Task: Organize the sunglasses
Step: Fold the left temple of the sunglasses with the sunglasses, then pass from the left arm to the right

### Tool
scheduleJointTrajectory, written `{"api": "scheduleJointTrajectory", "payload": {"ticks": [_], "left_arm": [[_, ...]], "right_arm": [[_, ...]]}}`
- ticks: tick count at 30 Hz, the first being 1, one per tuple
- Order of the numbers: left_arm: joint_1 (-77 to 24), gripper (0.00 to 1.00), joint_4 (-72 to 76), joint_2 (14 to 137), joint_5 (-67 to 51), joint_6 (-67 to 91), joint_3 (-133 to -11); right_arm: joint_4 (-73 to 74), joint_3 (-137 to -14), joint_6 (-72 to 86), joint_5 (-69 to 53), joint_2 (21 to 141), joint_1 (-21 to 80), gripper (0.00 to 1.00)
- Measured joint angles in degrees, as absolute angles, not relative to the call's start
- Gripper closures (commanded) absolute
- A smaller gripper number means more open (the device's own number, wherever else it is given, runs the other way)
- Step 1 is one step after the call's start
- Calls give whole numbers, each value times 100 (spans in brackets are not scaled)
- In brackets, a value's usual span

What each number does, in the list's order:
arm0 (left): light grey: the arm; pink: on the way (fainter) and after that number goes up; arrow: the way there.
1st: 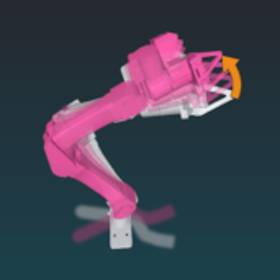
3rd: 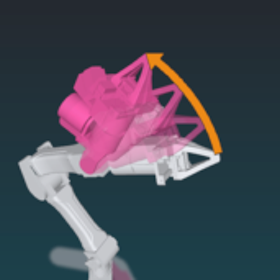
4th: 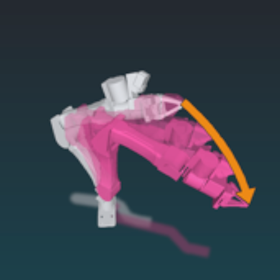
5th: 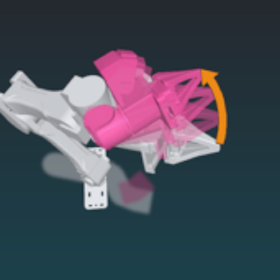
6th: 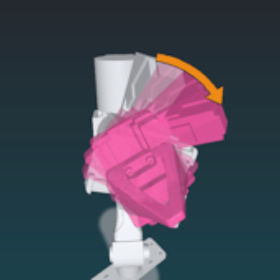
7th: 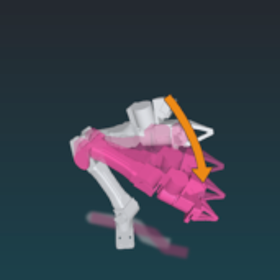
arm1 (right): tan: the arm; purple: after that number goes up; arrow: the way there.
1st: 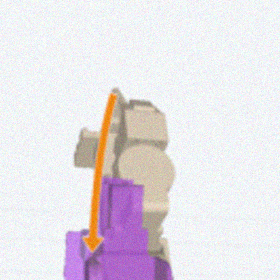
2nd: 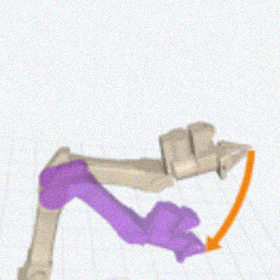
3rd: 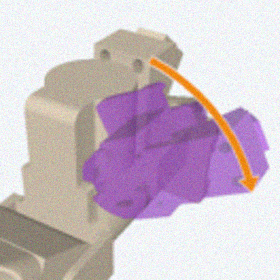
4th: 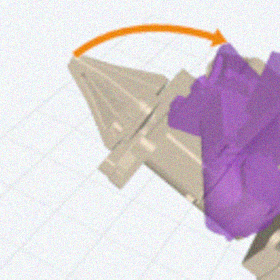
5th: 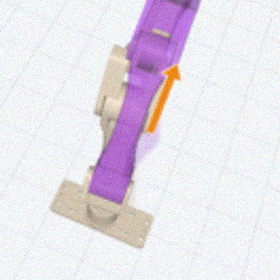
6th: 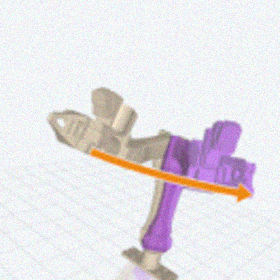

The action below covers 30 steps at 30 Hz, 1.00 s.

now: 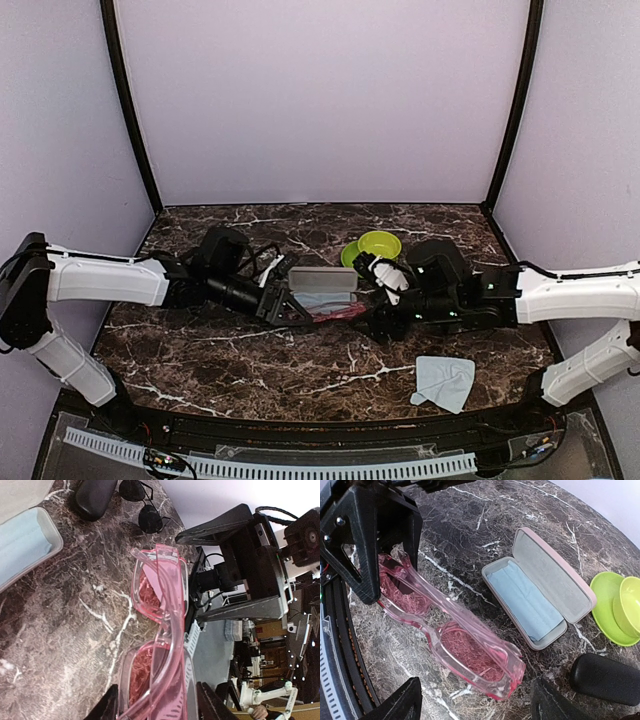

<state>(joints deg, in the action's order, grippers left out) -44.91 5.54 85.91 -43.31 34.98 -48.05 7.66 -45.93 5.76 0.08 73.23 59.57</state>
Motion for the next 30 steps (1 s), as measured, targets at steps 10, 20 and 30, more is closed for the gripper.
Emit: {"api": "scheduleJointTrajectory", "payload": {"ticks": [10,20,30], "left_arm": [[-4412,98,644,8615,-5028,3962,-4781],[-4407,98,698,8698,-5286,4125,-4779],[-4407,98,770,8838,-5422,4185,-4772]], "right_arm": [[1396,-5262,-436,502,7856,6324,25],[1706,-5813,-1044,602,8385,6560,35],[1772,-6073,-1328,672,8586,6648,45]]}}
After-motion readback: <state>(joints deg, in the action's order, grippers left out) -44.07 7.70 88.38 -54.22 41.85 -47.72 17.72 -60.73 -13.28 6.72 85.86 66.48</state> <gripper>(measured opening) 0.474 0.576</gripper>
